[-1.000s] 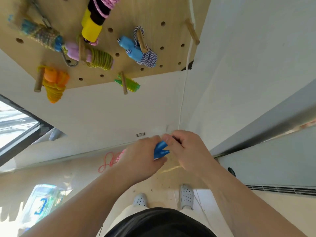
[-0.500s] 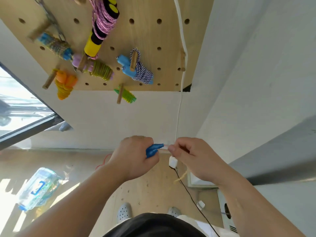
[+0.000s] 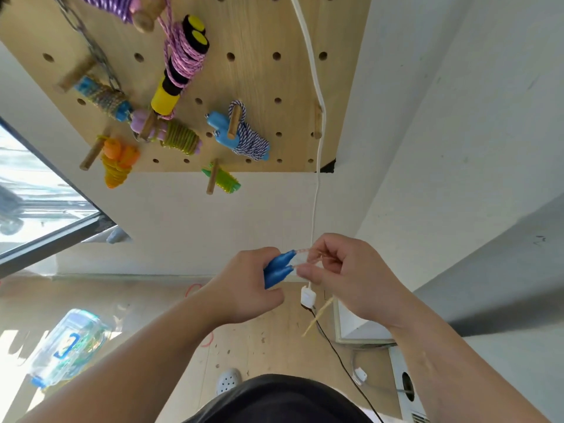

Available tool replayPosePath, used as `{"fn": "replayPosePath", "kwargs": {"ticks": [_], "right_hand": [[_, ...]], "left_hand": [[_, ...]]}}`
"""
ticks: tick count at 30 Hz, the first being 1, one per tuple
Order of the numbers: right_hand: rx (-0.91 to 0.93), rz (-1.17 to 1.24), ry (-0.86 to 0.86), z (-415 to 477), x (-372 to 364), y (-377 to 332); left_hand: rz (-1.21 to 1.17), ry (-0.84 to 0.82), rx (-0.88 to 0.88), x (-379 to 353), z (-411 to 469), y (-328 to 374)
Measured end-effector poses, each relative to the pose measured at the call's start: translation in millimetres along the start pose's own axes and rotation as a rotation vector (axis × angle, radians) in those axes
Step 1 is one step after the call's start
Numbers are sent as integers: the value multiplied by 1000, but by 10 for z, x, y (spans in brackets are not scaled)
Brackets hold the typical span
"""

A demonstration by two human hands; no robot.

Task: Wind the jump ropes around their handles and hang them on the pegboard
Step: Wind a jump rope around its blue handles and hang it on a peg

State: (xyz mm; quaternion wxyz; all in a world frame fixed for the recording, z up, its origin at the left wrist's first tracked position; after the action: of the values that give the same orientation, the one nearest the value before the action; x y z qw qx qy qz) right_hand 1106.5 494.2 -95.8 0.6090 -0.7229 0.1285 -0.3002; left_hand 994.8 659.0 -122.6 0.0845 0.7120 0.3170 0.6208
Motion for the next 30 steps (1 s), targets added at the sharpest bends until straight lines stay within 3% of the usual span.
{"fn": "replayPosePath", "kwargs": {"ticks": [6,10,13,18,23,30], "right_hand": [[130,-4,32,-1,-12,-33],[140,-34,10,38,-63,-84],[110,48,28,50,-99,-114],[57,123,133,87,-136,-100],[19,163,138,97,-307,-109],[-30,332,126,90,-460,-149]], "left_hand": [[120,4,40,110,50,-31],[335,23,-52,185,78,61],[50,34,-46,233,84,106],[-503,136,128,225,100,94],[-1063,65,200,197,89,132],[-1024,166,168,192,114,254]]}}
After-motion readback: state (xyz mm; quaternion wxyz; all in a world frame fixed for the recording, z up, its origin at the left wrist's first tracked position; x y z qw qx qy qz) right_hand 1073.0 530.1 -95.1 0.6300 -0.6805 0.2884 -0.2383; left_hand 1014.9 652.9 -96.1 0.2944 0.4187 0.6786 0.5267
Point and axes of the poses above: each hand's wrist, its own z-axis towards the middle knuckle, its own x-axis out of the back of the hand, y = z × x, the point moved 2 cm from there along z, towards the middle knuckle, and after that the axes turned 11 degrees about z, right-handed, at the moved point
